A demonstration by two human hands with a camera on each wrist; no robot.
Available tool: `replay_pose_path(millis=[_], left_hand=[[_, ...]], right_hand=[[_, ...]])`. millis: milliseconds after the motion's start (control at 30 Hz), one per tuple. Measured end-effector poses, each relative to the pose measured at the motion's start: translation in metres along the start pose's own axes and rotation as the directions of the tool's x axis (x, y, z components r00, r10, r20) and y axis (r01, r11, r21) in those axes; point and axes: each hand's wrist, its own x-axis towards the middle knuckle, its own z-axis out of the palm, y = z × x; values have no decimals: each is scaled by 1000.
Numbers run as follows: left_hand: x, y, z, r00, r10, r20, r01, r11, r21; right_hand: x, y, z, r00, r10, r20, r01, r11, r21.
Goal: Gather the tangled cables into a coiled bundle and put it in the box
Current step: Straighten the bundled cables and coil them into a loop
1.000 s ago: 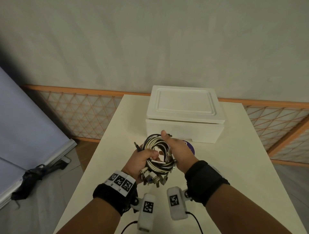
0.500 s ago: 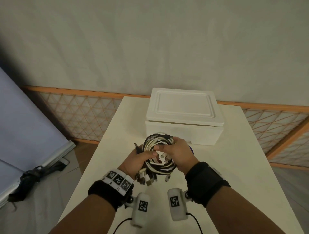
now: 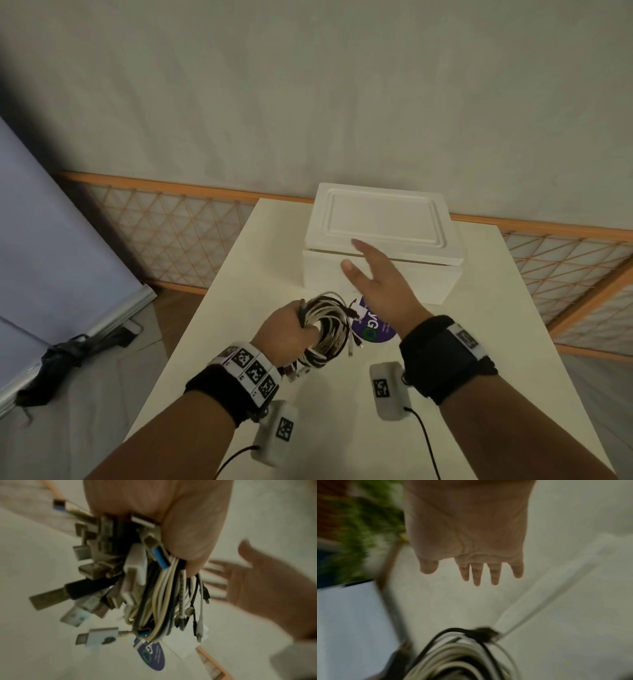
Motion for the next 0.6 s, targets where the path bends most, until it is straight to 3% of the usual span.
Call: replay_pose_path(millis=[67, 133, 267, 400, 500, 600], left_hand=[[-2, 7, 3, 993, 114, 28, -117, 977, 180], [-3, 14, 5, 976, 206, 73, -217, 954, 204], [-7, 19, 0, 963, 260, 63, -266, 958, 108], [-15, 17, -1, 967, 253, 37, -253, 967, 14], [-16, 18, 7, 977, 206, 63, -200, 976, -86], [-15, 21, 10, 985, 164, 56, -161, 985, -65]], right_hand=[[4, -14, 16, 968, -173, 183, 215, 946, -243], [1, -11, 35, 927, -195, 321, 297, 903, -309], [-3, 15, 40, 955, -225, 195, 261, 946, -189], [-7, 18, 46, 984, -122, 130, 121, 993, 15], [-8, 8, 45, 988, -109, 114, 131, 969, -209], [-4, 1, 43, 985, -92, 148, 143, 912, -385]])
